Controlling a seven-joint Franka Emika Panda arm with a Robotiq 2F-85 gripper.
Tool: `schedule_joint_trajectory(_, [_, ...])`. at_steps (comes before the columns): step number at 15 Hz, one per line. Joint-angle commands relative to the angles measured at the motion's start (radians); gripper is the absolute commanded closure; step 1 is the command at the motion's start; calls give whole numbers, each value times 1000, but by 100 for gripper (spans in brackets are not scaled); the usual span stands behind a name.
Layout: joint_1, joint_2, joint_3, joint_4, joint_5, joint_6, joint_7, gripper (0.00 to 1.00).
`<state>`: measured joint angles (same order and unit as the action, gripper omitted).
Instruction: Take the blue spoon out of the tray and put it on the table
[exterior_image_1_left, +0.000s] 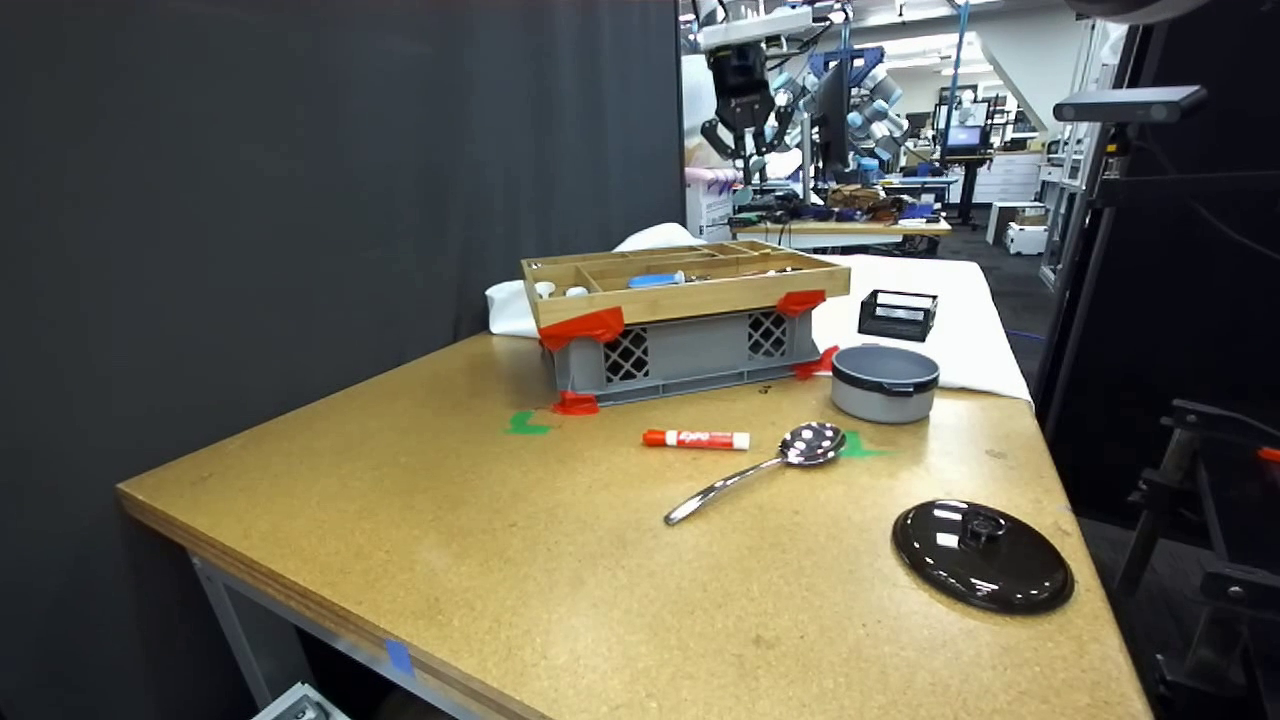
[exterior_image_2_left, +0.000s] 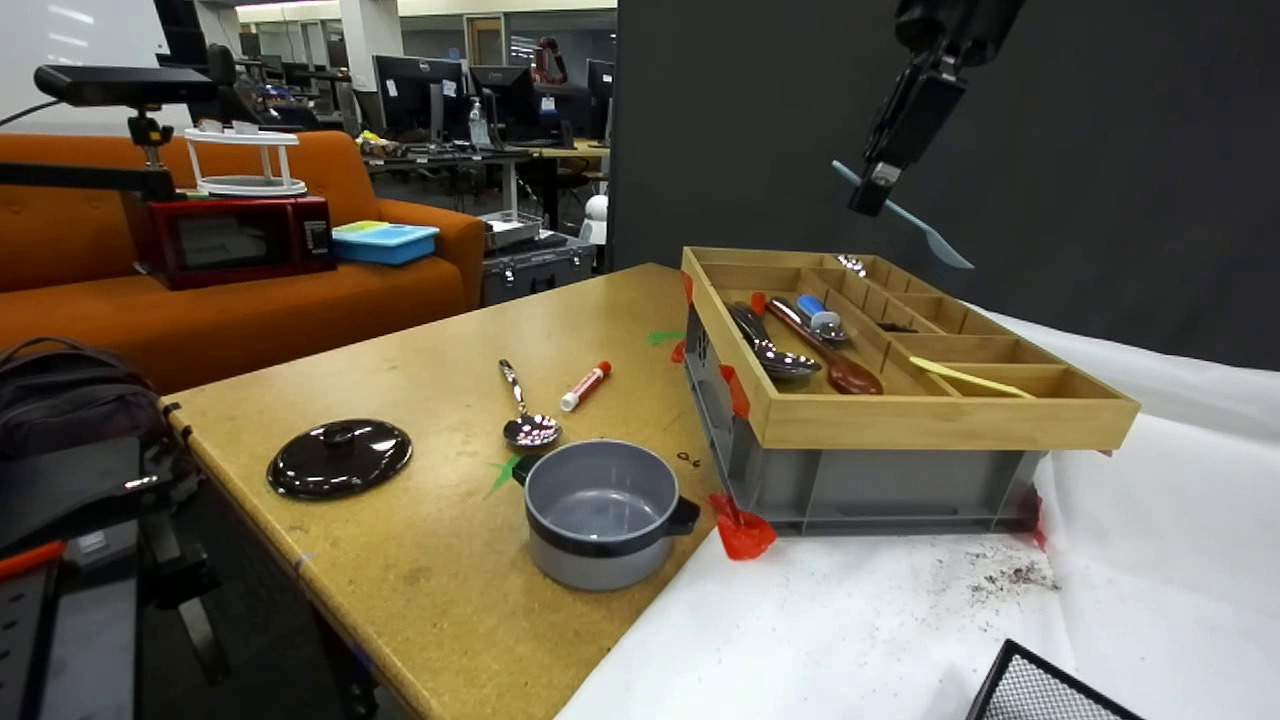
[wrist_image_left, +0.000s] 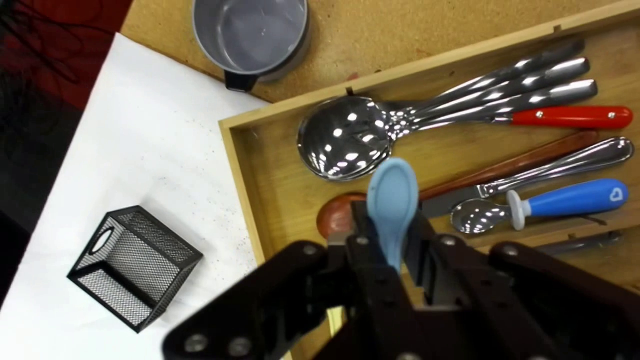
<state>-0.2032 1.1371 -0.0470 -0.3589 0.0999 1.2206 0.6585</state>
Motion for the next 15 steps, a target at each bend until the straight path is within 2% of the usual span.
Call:
schedule_joint_trajectory(1, [-54,-45,37,1,57,-101,-8,95])
schedule_joint_trajectory(7, [-129,-85,61,3,115,-236,-55,95])
schedule_joint_trajectory(8, [-110,-101,42,-36,90,-183,-41,81])
schedule_joint_trajectory(15, [-120,-103,47,-38,99,-200,-52,81])
